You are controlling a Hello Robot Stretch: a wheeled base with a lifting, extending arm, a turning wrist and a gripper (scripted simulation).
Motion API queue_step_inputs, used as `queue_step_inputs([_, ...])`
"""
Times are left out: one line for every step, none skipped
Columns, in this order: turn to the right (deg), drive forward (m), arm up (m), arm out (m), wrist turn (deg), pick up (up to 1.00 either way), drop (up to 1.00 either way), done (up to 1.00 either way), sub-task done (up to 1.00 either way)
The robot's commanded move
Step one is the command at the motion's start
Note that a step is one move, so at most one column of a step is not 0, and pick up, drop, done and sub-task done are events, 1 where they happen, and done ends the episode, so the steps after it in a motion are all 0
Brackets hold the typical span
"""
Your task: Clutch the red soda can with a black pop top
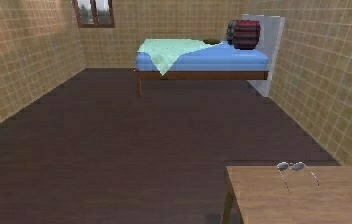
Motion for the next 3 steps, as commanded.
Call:
queue_step_inputs([0.0,0.0,0.0,0.38,0.0,0.0,0.0,0.0,0.0])
queue_step_inputs([0.0,0.0,0.0,0.0,45.0,0.0,0.0,0.0,0.0])
queue_step_inputs([0.0,0.0,0.0,0.0,45.0,0.0,0.0,0.0,0.0])
